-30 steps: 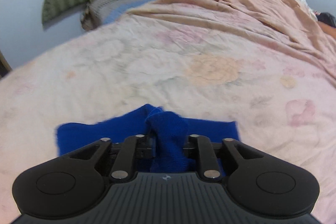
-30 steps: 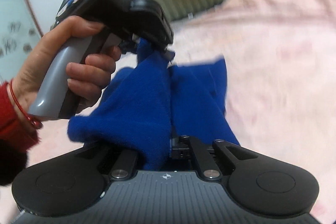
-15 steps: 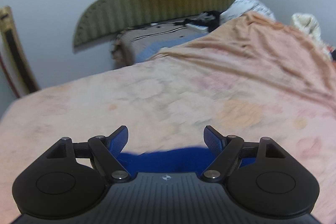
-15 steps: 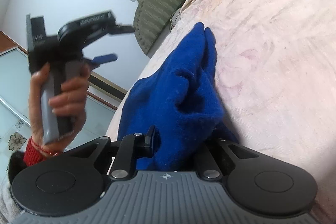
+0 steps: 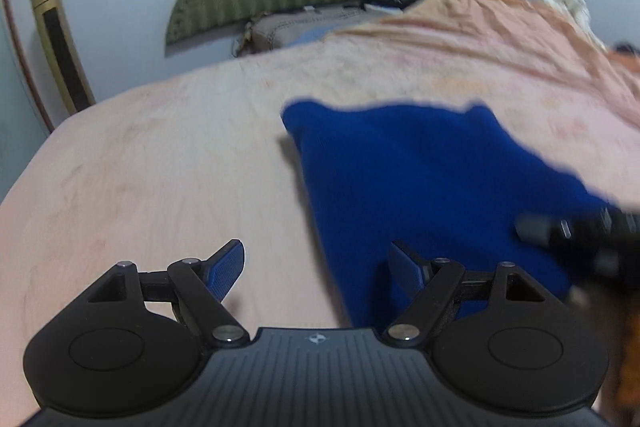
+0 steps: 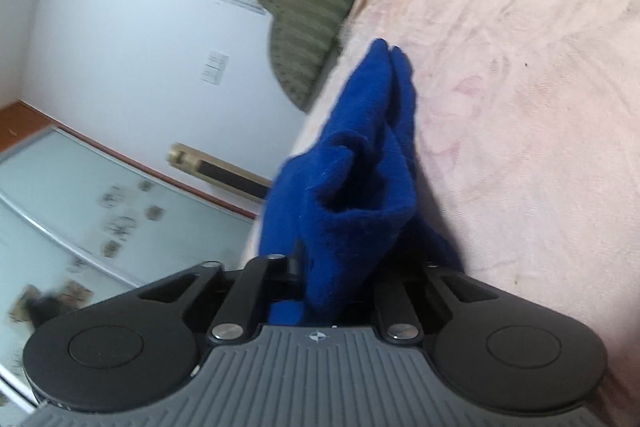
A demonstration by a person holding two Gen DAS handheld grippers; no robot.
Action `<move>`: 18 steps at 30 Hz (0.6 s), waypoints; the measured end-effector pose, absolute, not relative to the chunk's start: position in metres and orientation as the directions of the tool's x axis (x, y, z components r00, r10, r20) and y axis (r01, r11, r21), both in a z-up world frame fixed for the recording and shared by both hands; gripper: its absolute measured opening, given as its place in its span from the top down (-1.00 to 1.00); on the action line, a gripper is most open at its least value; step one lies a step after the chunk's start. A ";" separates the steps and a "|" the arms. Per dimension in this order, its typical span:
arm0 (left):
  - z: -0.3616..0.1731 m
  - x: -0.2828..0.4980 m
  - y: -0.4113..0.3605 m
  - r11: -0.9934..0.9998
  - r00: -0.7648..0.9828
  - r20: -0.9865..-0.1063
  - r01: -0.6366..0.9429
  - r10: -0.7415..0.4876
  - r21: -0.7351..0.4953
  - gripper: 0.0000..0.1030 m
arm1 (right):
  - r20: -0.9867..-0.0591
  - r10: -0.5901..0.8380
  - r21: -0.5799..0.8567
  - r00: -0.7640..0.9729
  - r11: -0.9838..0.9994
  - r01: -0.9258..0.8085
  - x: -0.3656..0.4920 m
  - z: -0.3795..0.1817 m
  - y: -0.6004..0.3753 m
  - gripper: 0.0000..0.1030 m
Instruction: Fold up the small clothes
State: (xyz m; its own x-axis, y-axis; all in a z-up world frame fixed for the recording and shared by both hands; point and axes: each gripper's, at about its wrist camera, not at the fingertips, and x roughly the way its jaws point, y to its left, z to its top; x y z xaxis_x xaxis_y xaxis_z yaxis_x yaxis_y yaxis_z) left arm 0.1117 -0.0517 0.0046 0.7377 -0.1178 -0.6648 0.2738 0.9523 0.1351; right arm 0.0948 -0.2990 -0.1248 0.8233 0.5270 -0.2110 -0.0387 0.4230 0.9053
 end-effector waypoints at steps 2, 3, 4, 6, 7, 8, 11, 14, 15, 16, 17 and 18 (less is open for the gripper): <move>-0.004 0.101 -0.055 0.938 0.744 -0.661 0.289 -0.096 0.189 -0.54 | -0.239 0.519 0.899 0.820 0.438 -0.015 0.087 -0.120 -0.293 0.77; -0.007 0.097 -0.056 0.932 0.755 -0.650 0.291 -0.084 0.218 -0.54 | -0.235 0.526 0.907 0.818 0.421 -0.010 0.087 -0.121 -0.290 0.78; -0.010 0.095 -0.056 0.927 0.762 -0.644 0.288 -0.069 0.241 -0.54 | -0.224 0.538 0.916 0.813 0.401 -0.013 0.085 -0.122 -0.288 0.79; -0.013 0.097 -0.050 0.930 0.755 -0.653 0.282 -0.063 0.237 -0.54 | -0.251 0.542 0.912 0.802 0.410 0.009 0.081 -0.122 -0.285 0.80; -0.014 0.098 -0.046 0.934 0.745 -0.663 0.285 -0.074 0.215 -0.54 | -0.267 0.544 0.908 0.795 0.419 0.017 0.078 -0.121 -0.285 0.81; -0.015 0.099 -0.043 0.936 0.734 -0.673 0.290 -0.085 0.198 -0.54 | -0.277 0.550 0.905 0.788 0.426 0.021 0.076 -0.122 -0.286 0.83; -0.017 0.097 -0.037 0.934 0.729 -0.679 0.299 -0.090 0.196 -0.54 | -0.334 0.530 0.878 0.780 0.476 0.053 0.061 -0.116 -0.296 0.62; -0.012 0.094 -0.035 0.928 0.738 -0.669 0.308 -0.092 0.211 -0.54 | -0.354 0.487 0.853 0.798 0.518 0.062 0.046 -0.105 -0.308 0.39; -0.006 0.095 -0.035 0.926 0.749 -0.655 0.312 -0.102 0.213 -0.54 | -0.364 0.465 0.840 0.807 0.539 0.068 0.042 -0.101 -0.312 0.35; -0.002 0.098 -0.036 0.926 0.758 -0.643 0.313 -0.108 0.213 -0.54 | -0.374 0.420 0.818 0.827 0.570 0.080 0.037 -0.094 -0.318 0.33; 0.004 0.106 -0.038 0.927 0.768 -0.630 0.310 -0.113 0.211 -0.54 | -0.384 0.377 0.792 0.843 0.604 0.091 0.034 -0.086 -0.322 0.25; 0.009 0.114 -0.039 0.931 0.773 -0.624 0.304 -0.116 0.203 -0.54 | -0.397 0.335 0.758 0.855 0.644 0.100 0.034 -0.077 -0.325 0.25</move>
